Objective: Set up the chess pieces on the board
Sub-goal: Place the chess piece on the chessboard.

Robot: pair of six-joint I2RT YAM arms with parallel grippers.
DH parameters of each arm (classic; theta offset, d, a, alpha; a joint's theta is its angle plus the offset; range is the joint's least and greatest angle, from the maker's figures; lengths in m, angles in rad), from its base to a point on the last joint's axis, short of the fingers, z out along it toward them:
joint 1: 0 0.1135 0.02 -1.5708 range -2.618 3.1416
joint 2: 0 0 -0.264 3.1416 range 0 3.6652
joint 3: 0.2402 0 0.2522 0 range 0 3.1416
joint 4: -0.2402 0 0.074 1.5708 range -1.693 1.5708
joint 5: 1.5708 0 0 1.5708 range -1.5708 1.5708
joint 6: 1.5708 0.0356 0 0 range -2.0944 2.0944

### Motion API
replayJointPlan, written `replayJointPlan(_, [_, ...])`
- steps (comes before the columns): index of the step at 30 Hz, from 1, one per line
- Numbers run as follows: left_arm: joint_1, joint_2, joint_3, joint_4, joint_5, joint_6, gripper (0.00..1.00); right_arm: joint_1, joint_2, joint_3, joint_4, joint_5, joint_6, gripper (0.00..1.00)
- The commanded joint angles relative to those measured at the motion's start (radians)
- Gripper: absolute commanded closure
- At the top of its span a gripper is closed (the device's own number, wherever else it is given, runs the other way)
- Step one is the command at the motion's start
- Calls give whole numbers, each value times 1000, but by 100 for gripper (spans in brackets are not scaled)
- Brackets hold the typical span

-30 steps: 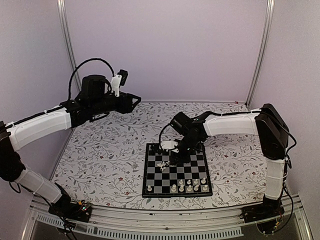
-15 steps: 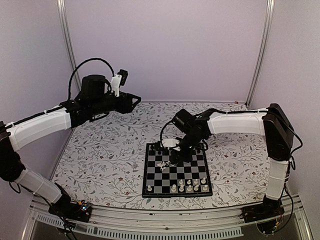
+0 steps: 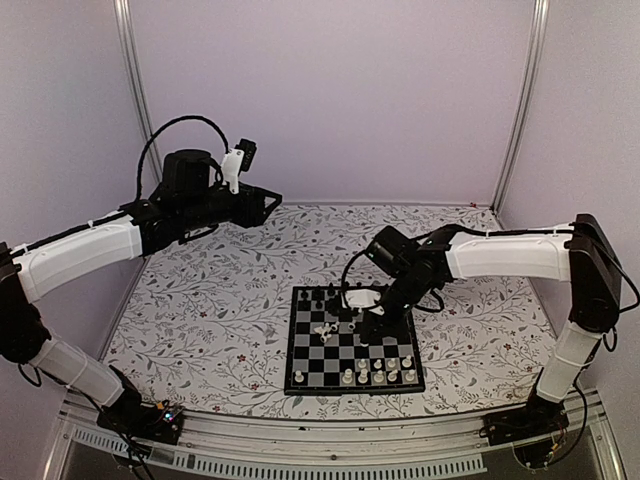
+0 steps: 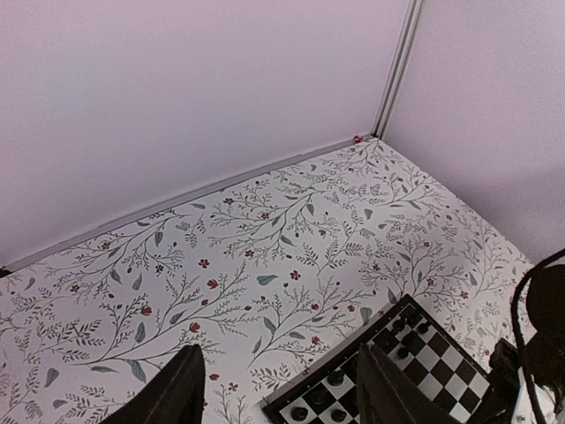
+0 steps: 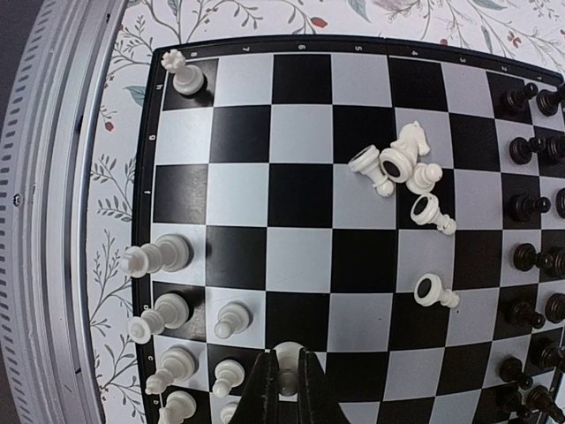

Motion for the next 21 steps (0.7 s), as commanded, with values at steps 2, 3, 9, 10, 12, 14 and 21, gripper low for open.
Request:
replayJointPlan(2, [0, -4, 20, 10, -3, 14, 40, 36, -6, 16, -1, -14, -3, 95])
replayJointPlan(3, [0, -5, 20, 9, -3, 15, 40, 43, 4, 26, -3, -10, -2, 95])
replayJointPlan(9, [0, -11, 22, 7, -2, 17, 39, 96, 77, 83, -12, -2, 2, 94])
replayJointPlan(10, [0, -12, 22, 7, -2, 17, 39, 99, 87, 93, -15, 1, 4, 95])
replayJointPlan(12, [0, -15, 23, 7, 2, 17, 39, 104, 109, 109, -19, 5, 7, 95])
replayJointPlan(14, [0, -17, 23, 6, 7, 17, 39, 107, 124, 119, -20, 7, 8, 95])
replayJointPlan(21, [0, -23, 24, 6, 9, 17, 39, 116, 165, 135, -28, 11, 11, 94])
